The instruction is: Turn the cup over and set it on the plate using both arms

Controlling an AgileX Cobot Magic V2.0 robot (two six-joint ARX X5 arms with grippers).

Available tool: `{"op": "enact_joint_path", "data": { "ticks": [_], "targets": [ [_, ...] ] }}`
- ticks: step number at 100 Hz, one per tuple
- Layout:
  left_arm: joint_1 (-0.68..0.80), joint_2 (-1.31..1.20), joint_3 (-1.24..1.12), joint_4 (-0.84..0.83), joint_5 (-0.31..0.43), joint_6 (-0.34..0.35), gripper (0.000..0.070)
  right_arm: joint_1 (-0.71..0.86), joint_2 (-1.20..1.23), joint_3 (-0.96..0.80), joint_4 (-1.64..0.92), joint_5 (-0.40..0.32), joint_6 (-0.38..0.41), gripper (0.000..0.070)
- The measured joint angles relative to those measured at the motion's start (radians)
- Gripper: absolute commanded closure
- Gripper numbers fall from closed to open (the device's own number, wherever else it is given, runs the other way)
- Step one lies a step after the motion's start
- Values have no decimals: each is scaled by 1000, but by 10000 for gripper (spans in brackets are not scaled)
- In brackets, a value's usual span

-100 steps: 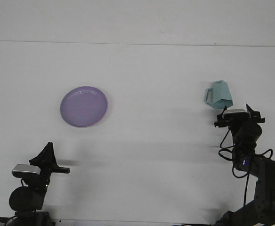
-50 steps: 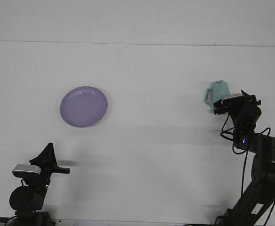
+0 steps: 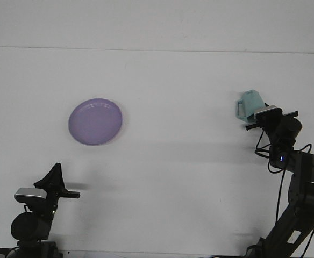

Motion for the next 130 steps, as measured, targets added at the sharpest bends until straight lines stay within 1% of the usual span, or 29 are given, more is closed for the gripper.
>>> {"op": "enact_joint_path", "data": {
  "ticks": [11, 27, 48, 57, 68, 84, 95, 111, 120, 130],
  "targets": [
    [0, 0, 0, 1, 0, 0, 688, -1, 0, 2, 0, -15, 30, 698],
    [0, 0, 0, 6, 0, 0, 688, 2, -20, 2, -31, -21, 98, 698],
    [0, 0, 0, 6, 0, 0, 688, 20, -203, 2, -205, -30, 214, 698],
    [0, 0, 0, 8, 0, 0, 688, 30, -307, 6, -342, -29, 289, 698],
    [0, 0, 0, 20, 0, 0, 688, 50, -438, 24, -569, -29, 380, 698],
    [0, 0, 0, 33, 0, 0, 688, 106, -602, 103, -968, -30, 471, 698],
    [0, 0, 0, 33, 0, 0, 688, 169, -661, 198, -1252, -40, 498, 698],
    [0, 0, 0, 33, 0, -13, 688, 294, -667, 325, -1603, -39, 500, 698],
    [0, 0, 0, 33, 0, -23, 688, 381, -667, 360, -1724, -39, 494, 698],
    [0, 0, 0, 33, 0, -25, 688, 485, -666, 369, -1787, -36, 492, 698]
  ]
}}
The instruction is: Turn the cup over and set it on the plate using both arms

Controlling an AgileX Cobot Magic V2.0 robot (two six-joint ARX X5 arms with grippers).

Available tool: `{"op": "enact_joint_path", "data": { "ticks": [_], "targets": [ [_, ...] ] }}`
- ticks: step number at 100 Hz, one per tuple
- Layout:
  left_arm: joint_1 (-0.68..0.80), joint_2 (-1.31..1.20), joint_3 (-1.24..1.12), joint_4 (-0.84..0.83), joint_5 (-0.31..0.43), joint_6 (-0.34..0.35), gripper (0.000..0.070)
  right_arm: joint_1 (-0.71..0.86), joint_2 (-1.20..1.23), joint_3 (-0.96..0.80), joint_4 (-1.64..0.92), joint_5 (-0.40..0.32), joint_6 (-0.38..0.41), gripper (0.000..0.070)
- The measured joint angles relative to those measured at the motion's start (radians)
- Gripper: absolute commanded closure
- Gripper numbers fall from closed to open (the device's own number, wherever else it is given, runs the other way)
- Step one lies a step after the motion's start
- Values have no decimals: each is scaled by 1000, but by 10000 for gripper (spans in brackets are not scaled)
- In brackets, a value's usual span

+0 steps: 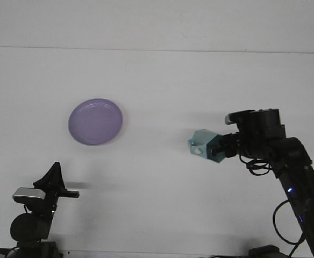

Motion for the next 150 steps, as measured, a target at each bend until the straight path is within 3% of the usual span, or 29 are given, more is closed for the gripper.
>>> {"op": "enact_joint_path", "data": {
  "ticks": [28, 55, 88, 94, 104, 109, 134, 150],
  "targets": [
    [0, 0, 0, 0, 0, -1, 688, 258, 115, 0, -140, 104, -3, 698],
    [0, 0, 0, -3, 0, -13, 688, 357, 283, 60, -220, 207, -23, 698],
    [0, 0, 0, -3, 0, -20, 689, 359, 393, 106, -263, 208, -57, 694],
    [0, 0, 0, -3, 0, -20, 688, 360, 393, 106, -262, 205, -65, 632],
    [0, 0, 0, -3, 0, -20, 688, 360, 394, 106, -260, 205, -77, 372],
    [0, 0, 0, -3, 0, -21, 688, 360, 394, 106, -260, 205, -80, 301],
    [0, 0, 0, -3, 0, -29, 688, 332, 381, 166, -265, 205, -97, 295],
    [0, 0, 0, -2, 0, -80, 687, 280, 263, 183, -233, 205, -104, 295]
  ]
}}
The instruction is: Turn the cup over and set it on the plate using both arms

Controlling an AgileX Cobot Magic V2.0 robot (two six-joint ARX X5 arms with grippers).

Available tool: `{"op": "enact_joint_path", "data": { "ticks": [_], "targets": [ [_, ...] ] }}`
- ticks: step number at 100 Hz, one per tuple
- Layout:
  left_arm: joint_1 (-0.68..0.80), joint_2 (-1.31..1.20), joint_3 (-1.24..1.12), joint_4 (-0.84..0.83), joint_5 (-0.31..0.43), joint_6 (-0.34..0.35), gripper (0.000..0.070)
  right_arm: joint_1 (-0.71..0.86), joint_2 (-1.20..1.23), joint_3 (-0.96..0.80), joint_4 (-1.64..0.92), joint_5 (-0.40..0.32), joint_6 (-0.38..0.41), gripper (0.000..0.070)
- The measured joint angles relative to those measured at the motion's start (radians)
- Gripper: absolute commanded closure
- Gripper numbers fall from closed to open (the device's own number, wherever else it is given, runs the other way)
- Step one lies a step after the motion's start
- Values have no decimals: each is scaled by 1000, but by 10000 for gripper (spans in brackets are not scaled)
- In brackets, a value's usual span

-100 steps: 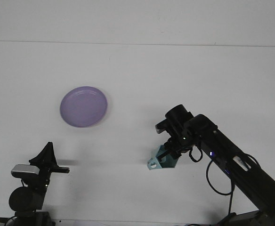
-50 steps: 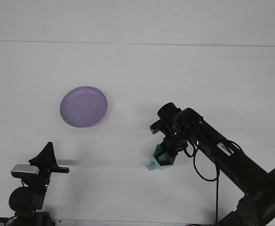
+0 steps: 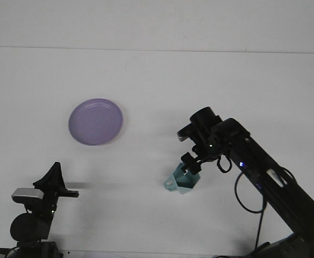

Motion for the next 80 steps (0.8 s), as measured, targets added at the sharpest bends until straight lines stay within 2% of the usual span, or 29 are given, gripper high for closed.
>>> {"op": "enact_joint_path", "data": {
  "ticks": [17, 26, 59, 67, 80],
  "targets": [
    [0, 0, 2, 1, 0, -83, 688, -99, -201, -6, 136, -23, 0, 297],
    [0, 0, 10, -2, 0, -130, 688, -165, -327, -70, 261, -31, 0, 297],
    [0, 56, 139, -32, 102, -236, 688, -355, -778, -578, 746, -34, 23, 297],
    [0, 101, 184, -73, 121, -245, 688, -367, -853, -679, 814, -34, 30, 297],
    [0, 198, 289, -125, 202, -245, 688, -372, -949, -838, 906, -34, 31, 298]
  ]
}}
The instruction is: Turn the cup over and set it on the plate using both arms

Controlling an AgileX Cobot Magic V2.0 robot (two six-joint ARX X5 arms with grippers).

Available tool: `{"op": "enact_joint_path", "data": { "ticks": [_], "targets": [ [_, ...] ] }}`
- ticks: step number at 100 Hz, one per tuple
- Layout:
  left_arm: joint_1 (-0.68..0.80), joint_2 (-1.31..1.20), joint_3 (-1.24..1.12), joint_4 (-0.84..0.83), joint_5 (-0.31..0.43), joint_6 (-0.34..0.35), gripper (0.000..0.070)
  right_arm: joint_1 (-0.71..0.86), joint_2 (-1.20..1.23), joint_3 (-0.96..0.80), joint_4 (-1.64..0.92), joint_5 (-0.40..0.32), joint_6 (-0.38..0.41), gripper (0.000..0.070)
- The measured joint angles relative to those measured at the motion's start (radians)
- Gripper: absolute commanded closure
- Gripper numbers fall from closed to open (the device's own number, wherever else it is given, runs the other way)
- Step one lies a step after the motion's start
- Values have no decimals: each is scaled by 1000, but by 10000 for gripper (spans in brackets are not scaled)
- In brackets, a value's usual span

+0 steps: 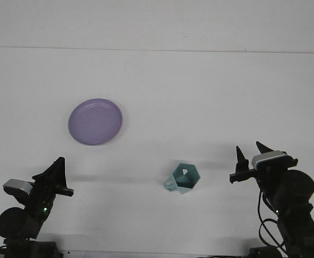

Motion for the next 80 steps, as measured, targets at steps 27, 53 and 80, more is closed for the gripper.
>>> {"op": "enact_joint_path", "data": {
  "ticks": [27, 53, 80],
  "targets": [
    [-50, 282, 252, -143, 130, 71, 688, 0, -149, -179, 150, 2, 40, 298],
    [-226, 637, 537, -327, 185, 145, 683, 0, -175, -179, 153, 5, 52, 297],
    [-478, 983, 856, -567, 185, 212, 385, 0, -175, -179, 152, 5, 53, 298]
  ]
}}
